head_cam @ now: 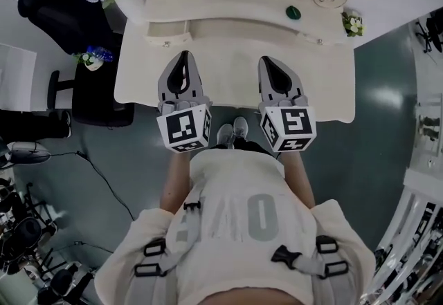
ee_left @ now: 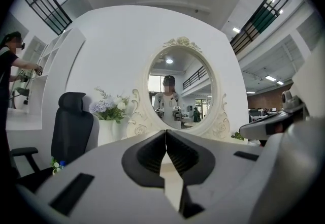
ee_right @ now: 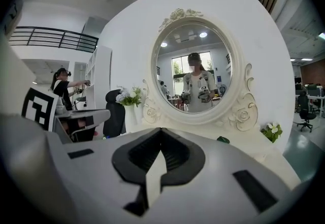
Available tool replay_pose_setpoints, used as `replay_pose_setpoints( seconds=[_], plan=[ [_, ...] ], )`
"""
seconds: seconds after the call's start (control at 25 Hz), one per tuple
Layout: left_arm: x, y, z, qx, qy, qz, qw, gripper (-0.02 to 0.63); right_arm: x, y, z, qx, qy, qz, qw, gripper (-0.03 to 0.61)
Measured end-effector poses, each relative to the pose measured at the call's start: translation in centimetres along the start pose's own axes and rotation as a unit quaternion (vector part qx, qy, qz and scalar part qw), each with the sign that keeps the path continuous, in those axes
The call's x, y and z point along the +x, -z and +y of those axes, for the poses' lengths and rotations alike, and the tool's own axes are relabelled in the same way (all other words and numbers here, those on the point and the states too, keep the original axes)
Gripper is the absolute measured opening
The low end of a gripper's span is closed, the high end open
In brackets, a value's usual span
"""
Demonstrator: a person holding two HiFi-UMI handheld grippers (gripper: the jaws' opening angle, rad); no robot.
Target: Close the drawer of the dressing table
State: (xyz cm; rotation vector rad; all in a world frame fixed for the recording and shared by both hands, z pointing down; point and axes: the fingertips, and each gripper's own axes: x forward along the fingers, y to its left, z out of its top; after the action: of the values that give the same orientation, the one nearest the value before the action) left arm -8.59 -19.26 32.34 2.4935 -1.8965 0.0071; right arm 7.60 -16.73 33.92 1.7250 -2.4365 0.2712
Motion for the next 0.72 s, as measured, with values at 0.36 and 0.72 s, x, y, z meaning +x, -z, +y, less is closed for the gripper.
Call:
replay_pose_setpoints(
  seconds=[0.36, 0.72],
  plan=[
    [0.5, 0.3, 1.1, -0.001, -0.030, 0.010, 0.9995, 0.021, 0.6, -0.1, 0.4, -0.004, -0.035, 0.001, 0.999, 0.009],
    [0.7, 0.6, 3.8, -0.013, -0.050, 0.015, 0.9985, 0.124, 1.7, 0.9, 1.8, -0.001, -0.063, 0.014, 0.998, 0.009]
  ],
)
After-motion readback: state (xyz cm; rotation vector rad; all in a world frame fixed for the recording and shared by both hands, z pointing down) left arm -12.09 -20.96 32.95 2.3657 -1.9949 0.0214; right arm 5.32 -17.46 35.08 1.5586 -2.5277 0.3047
